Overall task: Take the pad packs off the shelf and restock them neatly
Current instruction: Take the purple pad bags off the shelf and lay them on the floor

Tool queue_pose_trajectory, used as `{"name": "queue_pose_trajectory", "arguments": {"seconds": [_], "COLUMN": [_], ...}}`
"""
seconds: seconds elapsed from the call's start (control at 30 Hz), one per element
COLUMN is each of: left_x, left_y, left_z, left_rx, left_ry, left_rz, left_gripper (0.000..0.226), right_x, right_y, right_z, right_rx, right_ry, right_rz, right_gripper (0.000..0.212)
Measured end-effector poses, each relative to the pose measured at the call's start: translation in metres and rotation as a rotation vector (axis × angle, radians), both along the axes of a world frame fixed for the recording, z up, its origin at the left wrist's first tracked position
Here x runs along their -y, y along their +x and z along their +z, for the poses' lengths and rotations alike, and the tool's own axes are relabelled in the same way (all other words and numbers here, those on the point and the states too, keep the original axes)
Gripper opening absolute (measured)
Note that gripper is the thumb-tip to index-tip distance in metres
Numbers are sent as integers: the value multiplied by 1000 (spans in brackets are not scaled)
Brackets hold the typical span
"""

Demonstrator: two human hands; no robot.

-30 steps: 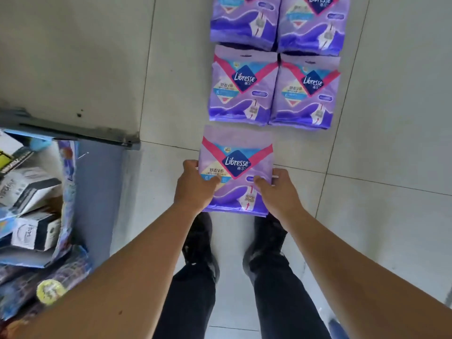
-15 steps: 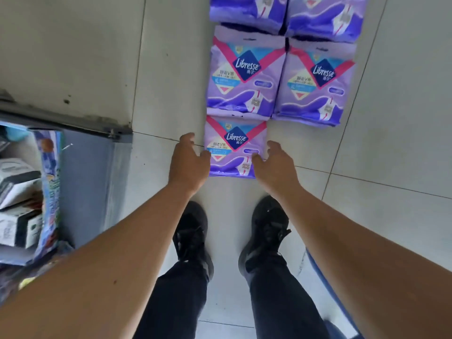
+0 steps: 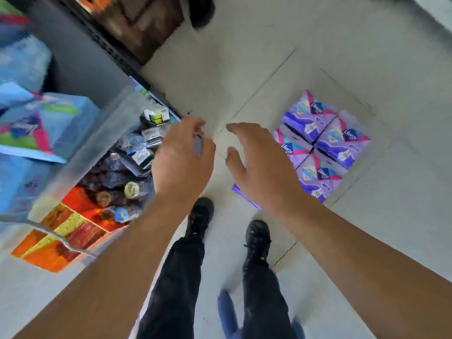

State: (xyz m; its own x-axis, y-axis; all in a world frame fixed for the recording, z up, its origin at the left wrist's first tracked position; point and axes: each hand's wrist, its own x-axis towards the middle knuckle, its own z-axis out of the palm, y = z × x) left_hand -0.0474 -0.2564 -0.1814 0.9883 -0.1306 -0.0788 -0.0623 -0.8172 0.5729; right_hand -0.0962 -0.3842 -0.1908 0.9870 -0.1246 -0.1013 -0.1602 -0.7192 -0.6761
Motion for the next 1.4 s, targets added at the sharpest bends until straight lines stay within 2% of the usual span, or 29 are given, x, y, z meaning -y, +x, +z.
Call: {"name": "queue_pose_trajectory", "arguments": {"seconds": [0.13, 0.27, 0.47, 0.67, 0.8, 0.97, 1.0, 1.1, 1.2, 1.23, 1.3, 1.37, 1.4], "left_x": [-51, -119, -251, -397, -467, -517, -520, -526, -531, -532, -535, -538, -539], "left_y": [-15, -35, -78, -129, -149, -134, -127, -103, -84, -79, -70, -65, -63], "left_z": [70, 112, 126, 130, 132, 133, 133, 132, 129, 127, 124, 123, 125], "left_rx": [198, 293, 326, 351, 323, 257, 246, 232, 238, 241, 268, 319, 343], "left_ry": [14, 36, 32, 33, -16, -34, -41, -45, -39, -45, -92, -213, -299], "left_rz": [118, 291, 559, 704, 754, 788, 786, 775, 767, 768, 773, 796, 804], "left_gripper": [24, 25, 29, 32, 36, 43, 44, 43, 44, 43, 40, 32, 28], "right_x": [-49, -112, -233, -378, -450, -519, -530, -559, -579, -579, -571, -553, -541], "right_y": [14, 14, 1, -17, -17, 29, 39, 63, 83, 89, 92, 82, 75], "right_z": [53, 86, 110, 124, 139, 142, 142, 142, 140, 137, 135, 135, 137], "right_rx": [159, 249, 319, 287, 149, -175, -209, -247, -163, -111, -48, -34, -31], "right_ry": [32, 37, 46, 116, 279, 617, 663, 813, 781, 761, 756, 789, 828], "right_rz": [183, 311, 499, 556, 409, 93, 52, -73, -162, -170, -172, -149, -116], "right_gripper": [39, 40, 41, 42, 40, 61, 60, 44, 62, 57, 30, 8, 4]}}
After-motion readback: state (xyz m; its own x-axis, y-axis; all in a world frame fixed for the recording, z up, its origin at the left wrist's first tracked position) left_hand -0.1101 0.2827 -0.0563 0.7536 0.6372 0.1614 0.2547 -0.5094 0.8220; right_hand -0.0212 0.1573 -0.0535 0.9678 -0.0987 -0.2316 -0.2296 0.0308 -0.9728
